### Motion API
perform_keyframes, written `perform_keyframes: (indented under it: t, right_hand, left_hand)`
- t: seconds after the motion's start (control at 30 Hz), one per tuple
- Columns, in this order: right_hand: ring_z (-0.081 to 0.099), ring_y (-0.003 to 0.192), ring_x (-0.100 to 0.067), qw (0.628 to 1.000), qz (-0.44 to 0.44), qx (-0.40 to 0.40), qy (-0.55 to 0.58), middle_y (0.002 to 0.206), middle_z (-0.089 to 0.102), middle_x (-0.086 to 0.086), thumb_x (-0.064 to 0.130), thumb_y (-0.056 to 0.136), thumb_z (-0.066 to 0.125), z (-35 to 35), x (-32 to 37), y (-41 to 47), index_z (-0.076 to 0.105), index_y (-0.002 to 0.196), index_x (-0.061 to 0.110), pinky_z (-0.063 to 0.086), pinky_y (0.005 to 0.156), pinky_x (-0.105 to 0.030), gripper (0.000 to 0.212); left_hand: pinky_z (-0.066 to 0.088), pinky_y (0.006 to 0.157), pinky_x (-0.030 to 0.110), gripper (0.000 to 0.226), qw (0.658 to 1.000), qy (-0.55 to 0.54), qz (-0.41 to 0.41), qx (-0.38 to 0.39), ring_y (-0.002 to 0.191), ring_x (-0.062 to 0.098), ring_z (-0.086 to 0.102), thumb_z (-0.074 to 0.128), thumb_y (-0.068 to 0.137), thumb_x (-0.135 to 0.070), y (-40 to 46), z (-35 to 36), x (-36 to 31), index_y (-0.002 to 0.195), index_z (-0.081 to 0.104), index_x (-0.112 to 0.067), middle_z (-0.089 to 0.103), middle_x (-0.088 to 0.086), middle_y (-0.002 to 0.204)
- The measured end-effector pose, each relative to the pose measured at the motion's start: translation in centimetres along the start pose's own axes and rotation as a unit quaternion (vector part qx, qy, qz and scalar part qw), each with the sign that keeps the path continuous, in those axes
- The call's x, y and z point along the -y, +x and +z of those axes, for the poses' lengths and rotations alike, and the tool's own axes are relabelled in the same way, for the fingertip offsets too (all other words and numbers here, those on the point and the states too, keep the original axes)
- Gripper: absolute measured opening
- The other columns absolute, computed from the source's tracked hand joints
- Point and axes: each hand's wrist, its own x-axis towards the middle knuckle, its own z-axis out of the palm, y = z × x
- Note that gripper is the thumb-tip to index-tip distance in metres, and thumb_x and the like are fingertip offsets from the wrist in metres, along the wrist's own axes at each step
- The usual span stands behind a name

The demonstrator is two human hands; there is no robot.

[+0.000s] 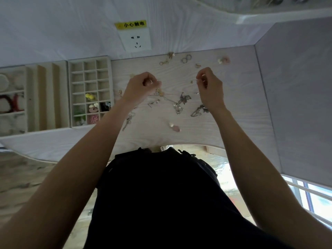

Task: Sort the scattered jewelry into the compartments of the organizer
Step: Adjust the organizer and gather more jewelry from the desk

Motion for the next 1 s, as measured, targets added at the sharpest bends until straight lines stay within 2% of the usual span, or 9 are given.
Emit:
perform_keyframes:
  t: [0.07, 0.2, 0.3, 0.43, 0.53, 0.63, 0.83, 0.93, 1.0]
  right_hand:
    - [0.053, 0.073, -0.016, 0.999, -0.012, 0.031, 0.007, 0.079, 0.057, -0.002, -0.002, 0.085, 0.046, 0.6, 0.1, 0.1, 0.055, 0.087, 0.008, 0.042, 0.066, -0.024, 0.014]
    - [0.053, 0.072, -0.001, 0.999, 0.003, 0.037, 0.033, 0.086, 0.062, 0.001, -0.002, 0.085, 0.049, 1.5, 0.3, 0.2, 0.060, 0.085, 0.014, 0.038, 0.066, -0.008, 0.020]
    - [0.053, 0.065, -0.004, 0.996, 0.032, 0.044, 0.064, 0.083, 0.061, 0.002, 0.003, 0.088, 0.051, 2.4, 0.7, 0.4, 0.062, 0.090, 0.015, 0.044, 0.063, -0.016, 0.016]
    - [0.053, 0.064, -0.006, 0.995, 0.023, 0.074, 0.061, 0.083, 0.061, 0.004, 0.004, 0.090, 0.051, 3.7, 1.7, 0.6, 0.064, 0.093, 0.015, 0.047, 0.067, -0.023, 0.017]
    - [0.054, 0.061, -0.001, 0.994, 0.018, 0.091, 0.061, 0.085, 0.061, 0.005, 0.006, 0.091, 0.051, 4.5, 2.4, 0.8, 0.063, 0.095, 0.018, 0.048, 0.065, -0.020, 0.017]
    - [0.054, 0.058, 0.004, 0.993, 0.014, 0.101, 0.058, 0.085, 0.061, 0.005, 0.006, 0.091, 0.052, 4.7, 3.0, 1.2, 0.062, 0.094, 0.019, 0.048, 0.063, -0.017, 0.017]
    - [0.055, 0.059, 0.003, 0.991, 0.012, 0.124, 0.047, 0.081, 0.061, 0.005, 0.006, 0.090, 0.053, 4.8, 3.2, 1.0, 0.062, 0.090, 0.022, 0.045, 0.061, -0.010, 0.019]
    - [0.056, 0.059, 0.002, 0.990, 0.015, 0.129, 0.051, 0.083, 0.062, 0.002, 0.006, 0.090, 0.053, 5.0, 3.8, 1.1, 0.063, 0.090, 0.021, 0.047, 0.061, -0.012, 0.018]
    - [0.058, 0.059, 0.001, 0.988, 0.015, 0.134, 0.070, 0.082, 0.061, 0.003, 0.005, 0.091, 0.053, 5.3, 4.7, 1.2, 0.063, 0.092, 0.018, 0.051, 0.061, -0.016, 0.017]
  left_hand:
    - [0.037, 0.060, 0.023, 0.016, 1.000, -0.009, -0.011, -0.021, 0.056, 0.007, 0.042, 0.062, 0.088, -0.031, -0.2, 0.0, 0.2, 0.076, 0.060, -0.021, 0.045, -0.008, 0.060]
    - [0.035, 0.061, 0.027, 0.023, 0.996, -0.045, -0.049, -0.060, 0.048, 0.003, 0.040, 0.058, 0.092, -0.030, -0.4, -1.1, 1.0, 0.071, 0.061, -0.022, 0.044, -0.012, 0.053]
    - [0.040, 0.061, 0.029, 0.015, 0.994, -0.058, -0.066, -0.062, 0.052, 0.005, 0.044, 0.061, 0.089, -0.028, -1.0, -2.2, 2.3, 0.077, 0.065, -0.021, 0.047, -0.012, 0.056]
    - [0.037, 0.056, 0.025, 0.013, 0.993, -0.061, -0.070, -0.079, 0.051, 0.006, 0.045, 0.062, 0.089, -0.026, -2.0, -3.4, 3.9, 0.076, 0.064, -0.023, 0.049, -0.013, 0.053]
    - [0.038, 0.059, 0.027, 0.013, 0.990, -0.072, -0.074, -0.095, 0.055, 0.007, 0.045, 0.061, 0.089, -0.026, -2.2, -4.1, 4.6, 0.077, 0.065, -0.025, 0.050, -0.010, 0.060]
    - [0.037, 0.057, 0.020, 0.011, 0.988, -0.090, -0.079, -0.102, 0.053, 0.004, 0.043, 0.060, 0.090, -0.025, -2.4, -4.5, 4.7, 0.082, 0.064, -0.019, 0.048, -0.007, 0.062]
    - [0.036, 0.058, 0.020, 0.011, 0.990, -0.060, -0.082, -0.096, 0.056, 0.002, 0.044, 0.062, 0.088, -0.030, -2.4, -4.1, 5.2, 0.079, 0.065, -0.024, 0.051, -0.009, 0.063]
    - [0.035, 0.056, 0.017, 0.012, 0.989, -0.070, -0.084, -0.104, 0.052, -0.001, 0.042, 0.061, 0.089, -0.028, -2.8, -4.5, 5.2, 0.078, 0.064, -0.024, 0.049, -0.008, 0.063]
    - [0.035, 0.054, 0.018, 0.014, 0.986, -0.088, -0.085, -0.117, 0.053, 0.002, 0.042, 0.058, 0.090, -0.026, -3.5, -5.2, 5.4, 0.078, 0.064, -0.024, 0.048, -0.009, 0.060]
